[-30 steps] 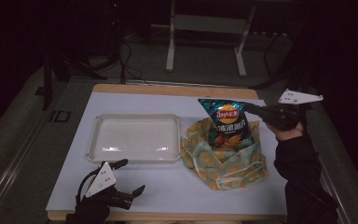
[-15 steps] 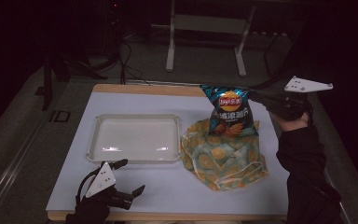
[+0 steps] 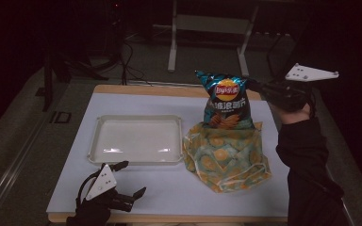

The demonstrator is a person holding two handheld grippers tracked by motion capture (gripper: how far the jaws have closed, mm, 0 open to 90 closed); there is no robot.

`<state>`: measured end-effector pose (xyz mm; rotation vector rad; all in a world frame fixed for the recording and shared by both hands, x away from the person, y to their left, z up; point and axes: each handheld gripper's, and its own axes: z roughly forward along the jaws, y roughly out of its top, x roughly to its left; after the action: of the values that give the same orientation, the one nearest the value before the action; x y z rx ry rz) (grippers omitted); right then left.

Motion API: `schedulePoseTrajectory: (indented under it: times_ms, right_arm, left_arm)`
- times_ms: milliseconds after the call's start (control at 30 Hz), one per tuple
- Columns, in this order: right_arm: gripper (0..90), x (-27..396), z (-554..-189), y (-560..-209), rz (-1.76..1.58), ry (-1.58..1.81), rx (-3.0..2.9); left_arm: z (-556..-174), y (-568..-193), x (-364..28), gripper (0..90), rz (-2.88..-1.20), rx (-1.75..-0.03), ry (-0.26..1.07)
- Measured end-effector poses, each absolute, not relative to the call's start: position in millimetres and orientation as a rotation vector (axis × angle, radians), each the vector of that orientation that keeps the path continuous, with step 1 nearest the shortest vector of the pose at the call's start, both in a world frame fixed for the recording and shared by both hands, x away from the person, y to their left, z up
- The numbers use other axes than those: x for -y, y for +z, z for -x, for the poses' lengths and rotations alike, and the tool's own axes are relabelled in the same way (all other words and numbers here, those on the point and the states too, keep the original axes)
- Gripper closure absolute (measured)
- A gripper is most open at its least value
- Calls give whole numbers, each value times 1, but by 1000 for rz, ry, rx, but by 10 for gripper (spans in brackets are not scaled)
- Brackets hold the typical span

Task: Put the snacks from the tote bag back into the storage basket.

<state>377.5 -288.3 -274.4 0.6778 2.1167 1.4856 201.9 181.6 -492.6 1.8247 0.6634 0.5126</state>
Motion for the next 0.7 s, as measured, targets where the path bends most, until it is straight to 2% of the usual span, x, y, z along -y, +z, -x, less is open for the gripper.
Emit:
schedulePoseTrajectory:
  times_ms: [700]
  right_arm:
    - [900,221,-378,-263,-608,1481,-2151]
  left_arm:
    - [-199,-492,-185,4,-1820,-670,525]
